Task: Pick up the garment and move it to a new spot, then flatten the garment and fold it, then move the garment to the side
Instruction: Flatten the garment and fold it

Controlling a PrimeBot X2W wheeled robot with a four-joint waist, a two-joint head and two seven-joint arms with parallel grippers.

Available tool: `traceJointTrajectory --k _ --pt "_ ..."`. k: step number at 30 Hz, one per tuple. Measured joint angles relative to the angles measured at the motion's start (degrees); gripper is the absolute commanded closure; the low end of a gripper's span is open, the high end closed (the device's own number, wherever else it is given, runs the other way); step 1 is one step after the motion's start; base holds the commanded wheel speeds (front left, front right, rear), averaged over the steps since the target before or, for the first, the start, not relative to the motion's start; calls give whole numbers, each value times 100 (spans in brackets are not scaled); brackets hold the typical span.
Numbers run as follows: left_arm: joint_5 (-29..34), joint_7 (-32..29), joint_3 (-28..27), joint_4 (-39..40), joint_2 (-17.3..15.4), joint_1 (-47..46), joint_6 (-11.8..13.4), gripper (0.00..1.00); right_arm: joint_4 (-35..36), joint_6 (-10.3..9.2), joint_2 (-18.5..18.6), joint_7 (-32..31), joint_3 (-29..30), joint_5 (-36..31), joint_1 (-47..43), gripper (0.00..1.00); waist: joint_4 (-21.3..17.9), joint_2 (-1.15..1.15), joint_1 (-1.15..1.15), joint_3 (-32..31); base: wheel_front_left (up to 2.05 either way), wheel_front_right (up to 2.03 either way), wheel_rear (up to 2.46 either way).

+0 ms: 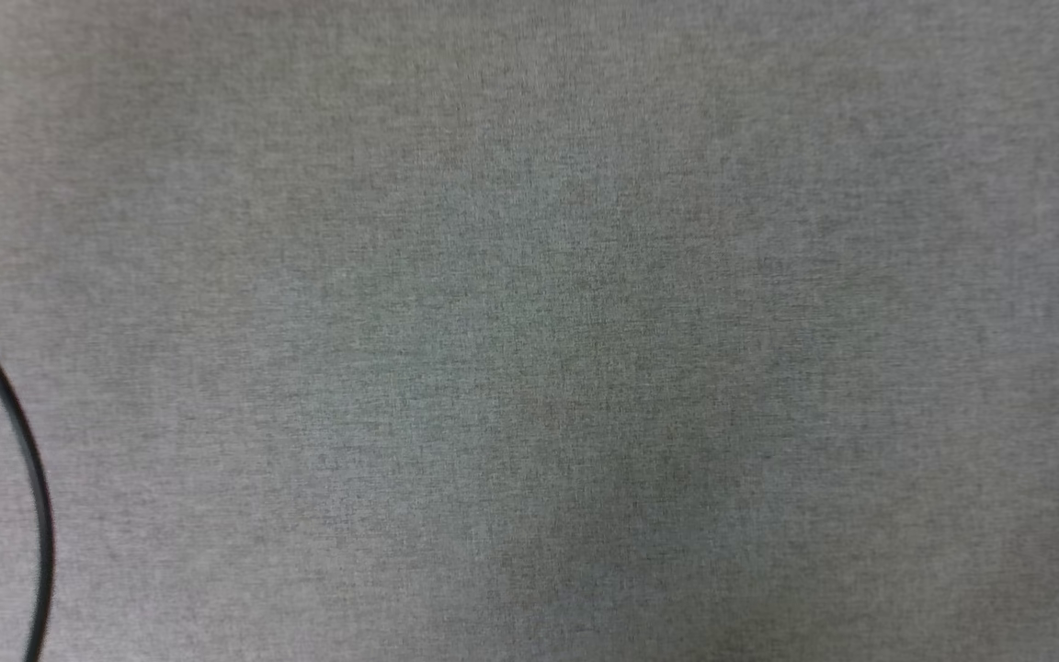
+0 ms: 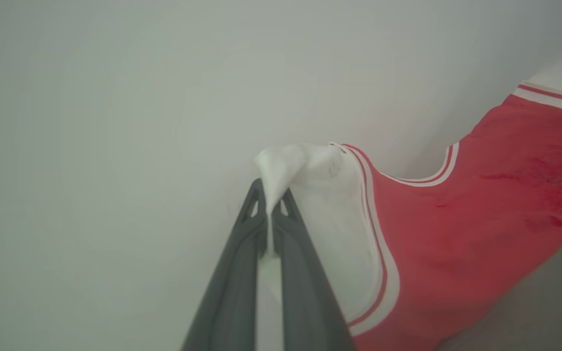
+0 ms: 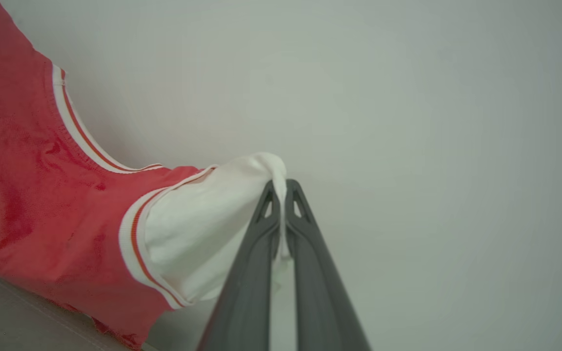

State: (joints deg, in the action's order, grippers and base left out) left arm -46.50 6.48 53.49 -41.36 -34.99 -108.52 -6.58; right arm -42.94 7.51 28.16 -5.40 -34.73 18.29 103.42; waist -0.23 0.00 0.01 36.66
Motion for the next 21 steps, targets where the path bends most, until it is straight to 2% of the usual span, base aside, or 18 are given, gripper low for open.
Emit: traceJointTrajectory --k 9,12,19,21 --pt "-275 481 249 101 -115 1660 -22 100 -146 0 -183 612 -708 555 -1455 100 -12 0 -1 -459 0 0 0" --pt "-409 625 280 256 -220 2342 66 100 -68 0 -182 767 -876 779 -2066 100 -18 0 -1 -657 0 0 0" --pt "-803 812 281 1016 -274 4320 627 100 155 0 -27 1035 -1180 1327 -3694 100 -15 0 -1 -1243 0 0 0" --pt "-907 834 297 1246 -360 4907 710 100 226 0 66 1098 -1274 1486 -4111 100 -19 0 -1 -1425 0 0 0"
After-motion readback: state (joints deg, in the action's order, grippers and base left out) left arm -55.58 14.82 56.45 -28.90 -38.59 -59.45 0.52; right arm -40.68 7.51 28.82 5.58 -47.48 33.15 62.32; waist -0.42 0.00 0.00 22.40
